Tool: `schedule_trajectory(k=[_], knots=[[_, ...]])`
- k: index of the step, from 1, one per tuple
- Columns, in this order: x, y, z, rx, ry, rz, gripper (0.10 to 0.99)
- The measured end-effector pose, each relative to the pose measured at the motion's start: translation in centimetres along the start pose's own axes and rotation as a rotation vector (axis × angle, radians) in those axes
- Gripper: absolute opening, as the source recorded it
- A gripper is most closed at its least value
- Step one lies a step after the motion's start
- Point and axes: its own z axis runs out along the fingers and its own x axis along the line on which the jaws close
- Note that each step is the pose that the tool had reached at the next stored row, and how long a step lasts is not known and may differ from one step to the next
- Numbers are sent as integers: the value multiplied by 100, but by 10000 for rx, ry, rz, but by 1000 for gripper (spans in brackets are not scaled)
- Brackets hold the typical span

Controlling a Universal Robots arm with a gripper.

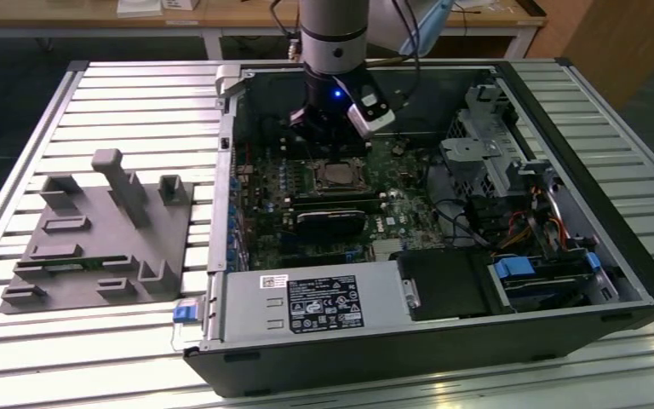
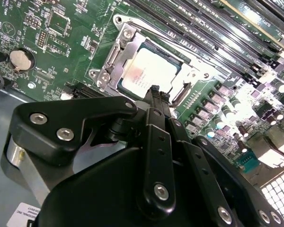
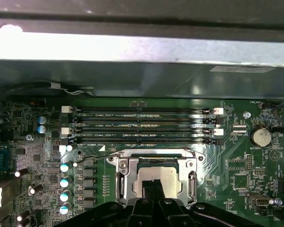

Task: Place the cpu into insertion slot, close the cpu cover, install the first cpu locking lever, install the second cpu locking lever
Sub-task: 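Install the first cpu locking lever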

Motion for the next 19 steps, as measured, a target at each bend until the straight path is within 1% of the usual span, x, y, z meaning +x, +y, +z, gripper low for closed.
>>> schedule_trajectory(k=[10, 15, 19], knots=[[62, -1, -4, 0, 0, 0, 106], [124, -2, -9, 1, 1, 0, 106], [207, -4, -14, 1, -1, 1, 106]])
